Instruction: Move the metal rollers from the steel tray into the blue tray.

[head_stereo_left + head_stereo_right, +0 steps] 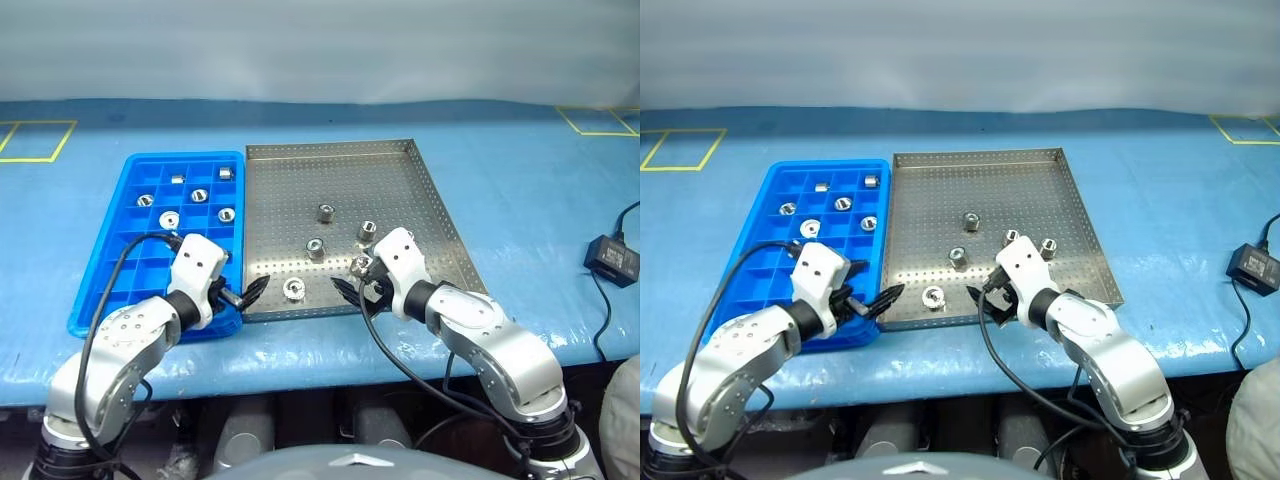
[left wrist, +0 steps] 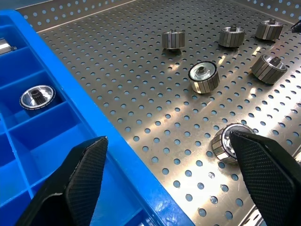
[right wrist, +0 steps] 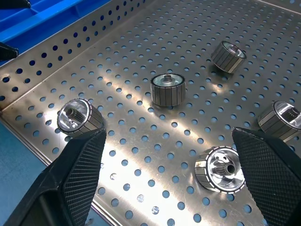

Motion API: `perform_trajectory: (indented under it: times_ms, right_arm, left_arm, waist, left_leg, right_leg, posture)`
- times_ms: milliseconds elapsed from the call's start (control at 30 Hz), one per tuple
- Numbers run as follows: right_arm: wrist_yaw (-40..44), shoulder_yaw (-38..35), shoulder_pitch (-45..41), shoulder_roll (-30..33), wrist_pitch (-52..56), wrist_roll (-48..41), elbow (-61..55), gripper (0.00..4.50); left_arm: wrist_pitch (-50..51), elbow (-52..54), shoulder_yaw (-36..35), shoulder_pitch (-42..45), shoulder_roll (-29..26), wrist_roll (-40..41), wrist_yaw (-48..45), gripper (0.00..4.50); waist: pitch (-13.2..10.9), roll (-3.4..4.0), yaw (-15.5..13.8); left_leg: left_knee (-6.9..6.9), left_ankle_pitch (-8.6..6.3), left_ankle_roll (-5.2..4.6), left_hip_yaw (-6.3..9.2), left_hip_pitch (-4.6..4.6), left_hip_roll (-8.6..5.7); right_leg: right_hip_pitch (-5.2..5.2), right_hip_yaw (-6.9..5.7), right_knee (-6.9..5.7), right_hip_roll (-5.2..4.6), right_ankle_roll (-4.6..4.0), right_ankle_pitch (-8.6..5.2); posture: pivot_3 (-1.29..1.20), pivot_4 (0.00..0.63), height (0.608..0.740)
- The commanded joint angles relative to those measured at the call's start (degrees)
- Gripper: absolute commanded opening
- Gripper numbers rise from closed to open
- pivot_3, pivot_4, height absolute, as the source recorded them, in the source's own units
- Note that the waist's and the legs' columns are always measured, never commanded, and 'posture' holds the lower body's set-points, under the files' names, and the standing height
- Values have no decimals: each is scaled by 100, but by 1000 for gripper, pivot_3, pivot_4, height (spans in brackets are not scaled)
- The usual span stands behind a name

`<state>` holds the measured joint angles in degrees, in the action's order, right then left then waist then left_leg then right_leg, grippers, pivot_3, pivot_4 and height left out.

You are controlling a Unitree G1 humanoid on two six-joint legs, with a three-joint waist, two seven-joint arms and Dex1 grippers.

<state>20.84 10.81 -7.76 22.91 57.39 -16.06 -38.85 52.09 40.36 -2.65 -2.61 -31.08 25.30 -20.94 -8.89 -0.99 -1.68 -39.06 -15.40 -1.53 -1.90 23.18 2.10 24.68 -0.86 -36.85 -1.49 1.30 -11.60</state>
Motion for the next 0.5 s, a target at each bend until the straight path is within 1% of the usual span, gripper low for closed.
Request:
perform_trajectory:
  times_ms: [33, 500]
  right_arm:
    - [-39, -30, -94, -17, -154, 1, -123, 4490]
    - [-132, 8, -54, 10, -170, 65, -106, 4490]
  left_arm:
    - [-84, 256, 10, 23, -16, 3, -13, 4500]
    - [-46, 251, 36, 39, 46, 57, -19, 4500]
  waist:
    - [0, 0, -2]
    - [0, 0, -2]
  left_leg:
    - [0, 0, 0, 0, 0, 0]
    - [-1, 0, 0, 0, 0, -1]
  right_leg:
    - [0, 0, 0, 0, 0, 0]
    - [-1, 0, 0, 0, 0, 0]
  posture:
    - [99, 150, 740]
    - [95, 150, 740]
